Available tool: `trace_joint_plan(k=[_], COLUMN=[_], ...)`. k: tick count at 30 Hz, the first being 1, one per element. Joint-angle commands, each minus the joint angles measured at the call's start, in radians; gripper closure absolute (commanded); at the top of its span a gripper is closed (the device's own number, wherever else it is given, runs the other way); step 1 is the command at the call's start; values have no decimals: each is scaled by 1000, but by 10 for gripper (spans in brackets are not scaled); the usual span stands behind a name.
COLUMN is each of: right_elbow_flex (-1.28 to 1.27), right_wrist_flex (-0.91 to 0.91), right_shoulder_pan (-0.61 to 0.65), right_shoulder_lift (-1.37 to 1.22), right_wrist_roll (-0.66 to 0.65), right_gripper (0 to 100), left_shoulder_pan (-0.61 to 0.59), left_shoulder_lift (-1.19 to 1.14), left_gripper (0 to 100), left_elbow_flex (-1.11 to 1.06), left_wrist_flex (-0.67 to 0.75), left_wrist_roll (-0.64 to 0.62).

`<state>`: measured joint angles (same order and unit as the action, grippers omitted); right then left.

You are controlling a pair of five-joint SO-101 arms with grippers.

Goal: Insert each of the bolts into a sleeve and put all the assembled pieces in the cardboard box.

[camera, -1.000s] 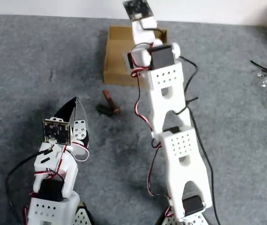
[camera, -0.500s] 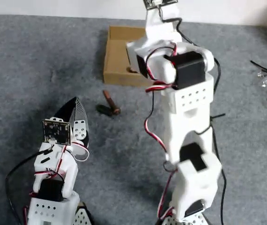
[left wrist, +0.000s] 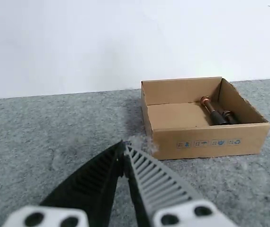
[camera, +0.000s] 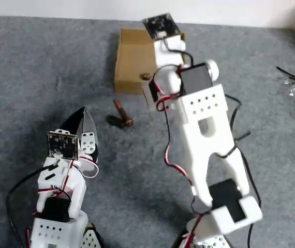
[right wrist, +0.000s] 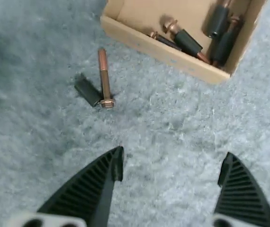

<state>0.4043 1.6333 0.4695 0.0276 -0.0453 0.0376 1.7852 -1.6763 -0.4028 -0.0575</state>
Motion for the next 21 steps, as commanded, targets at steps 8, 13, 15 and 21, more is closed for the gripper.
trace_joint_plan(k=[8,13,15,21], right_elbow_flex=[-746,-1087,-1184,-1357], right_wrist_flex=[-533,-849,-958,-1190], right_shoulder_pan=[7,10,10,10], right_shoulder_lift=[311,371,384,389], right_wrist_roll=[9,9,9,9], right_gripper=[707,707,707,707], left_shoulder_pan=[19,19,19,19], left_shoulder_lift=[-1,-1,-1,-1], left_gripper=[993,993,993,993], left_elbow_flex=[-21,-21,-21,-21], left_wrist_flex=[21,21,21,21], left_wrist_roll=[8,8,8,8])
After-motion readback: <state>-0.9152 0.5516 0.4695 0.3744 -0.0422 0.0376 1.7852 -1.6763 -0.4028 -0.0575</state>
